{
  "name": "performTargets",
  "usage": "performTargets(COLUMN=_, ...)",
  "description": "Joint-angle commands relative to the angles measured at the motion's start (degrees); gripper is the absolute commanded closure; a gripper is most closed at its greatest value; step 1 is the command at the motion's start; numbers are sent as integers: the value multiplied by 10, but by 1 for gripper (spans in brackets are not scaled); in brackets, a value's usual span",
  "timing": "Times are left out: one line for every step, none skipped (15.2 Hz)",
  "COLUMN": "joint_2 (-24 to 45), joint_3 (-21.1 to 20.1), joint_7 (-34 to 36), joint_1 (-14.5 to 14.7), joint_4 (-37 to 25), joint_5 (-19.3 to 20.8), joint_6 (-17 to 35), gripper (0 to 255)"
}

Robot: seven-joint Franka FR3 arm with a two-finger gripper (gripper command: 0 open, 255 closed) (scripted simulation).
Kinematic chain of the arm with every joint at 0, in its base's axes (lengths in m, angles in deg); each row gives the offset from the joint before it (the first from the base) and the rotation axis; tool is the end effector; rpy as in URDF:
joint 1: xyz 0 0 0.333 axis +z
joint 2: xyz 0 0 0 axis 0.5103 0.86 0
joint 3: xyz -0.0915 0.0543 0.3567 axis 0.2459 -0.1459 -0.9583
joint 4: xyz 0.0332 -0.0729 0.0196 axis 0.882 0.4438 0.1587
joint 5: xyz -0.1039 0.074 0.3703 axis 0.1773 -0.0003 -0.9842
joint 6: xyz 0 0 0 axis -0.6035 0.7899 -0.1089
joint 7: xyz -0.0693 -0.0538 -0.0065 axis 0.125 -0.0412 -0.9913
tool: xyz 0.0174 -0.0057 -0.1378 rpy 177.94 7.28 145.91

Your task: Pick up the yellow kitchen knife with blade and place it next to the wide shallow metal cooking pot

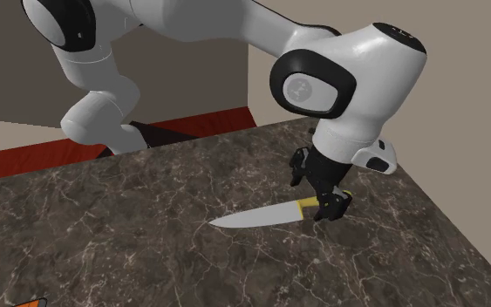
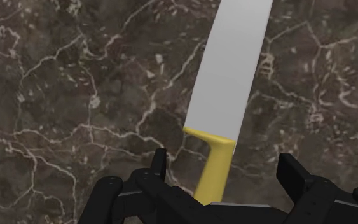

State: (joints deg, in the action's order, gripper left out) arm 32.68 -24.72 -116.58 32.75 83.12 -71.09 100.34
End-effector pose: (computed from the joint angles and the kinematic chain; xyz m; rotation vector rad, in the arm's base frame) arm 0.6432 -0.0826 0.4825 2.8297 1.0415 -0.2108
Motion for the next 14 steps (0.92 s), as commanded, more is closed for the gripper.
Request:
performTargets(joint_2=0, joint_3=0, joint_7=0, joint_1=0, joint_4=0, joint_5=0, joint_6=0, gripper=0)
performTargets(joint_2=0, joint_3=0, joint_7=0, joint_1=0, joint_4=0, joint_5=0, joint_6=0, gripper=255)
performTargets(joint_2=0, joint_3=0, joint_7=0, joint_1=0, joint_4=0, joint_5=0, joint_6=0, gripper=255)
performTargets(joint_2=0, joint_3=0, joint_7=0, joint_1=0, joint_4=0, joint_5=0, joint_6=0, gripper=255)
performTargets(joint_2=0, joint_3=0, joint_7=0, joint_1=0, joint_4=0, joint_5=0, joint_6=0, gripper=255)
performTargets(joint_2=0, joint_3=0, joint_7=0, joint_1=0, joint_4=0, joint_5=0, joint_6=0, gripper=255)
performTargets(joint_2=0, joint_3=0, joint_7=0, joint_1=0, joint_4=0, joint_5=0, joint_6=0, gripper=255)
performTargets(joint_2=0, joint_3=0, joint_7=0, joint_1=0, joint_4=0, joint_5=0, joint_6=0, gripper=255)
performTargets(joint_2=0, joint_3=0, joint_7=0, joint_1=0, joint_4=0, joint_5=0, joint_6=0, gripper=255)
performTargets(joint_2=0, joint_3=0, joint_7=0, joint_1=0, joint_4=0, joint_5=0, joint_6=0, gripper=255)
performTargets(joint_2=0, joint_3=0, joint_7=0, joint_1=0, joint_4=0, joint_5=0, joint_6=0, gripper=255)
performTargets(joint_2=-1, joint_3=0, joint_7=-1, joint_1=0, joint_4=-6, joint_5=0, joint_6=-7, gripper=255)
performTargets(joint_2=-2, joint_3=0, joint_7=-2, joint_1=0, joint_4=-12, joint_5=0, joint_6=-14, gripper=255)
performTargets(joint_2=-3, joint_3=0, joint_7=-3, joint_1=0, joint_4=-19, joint_5=0, joint_6=-22, gripper=255)
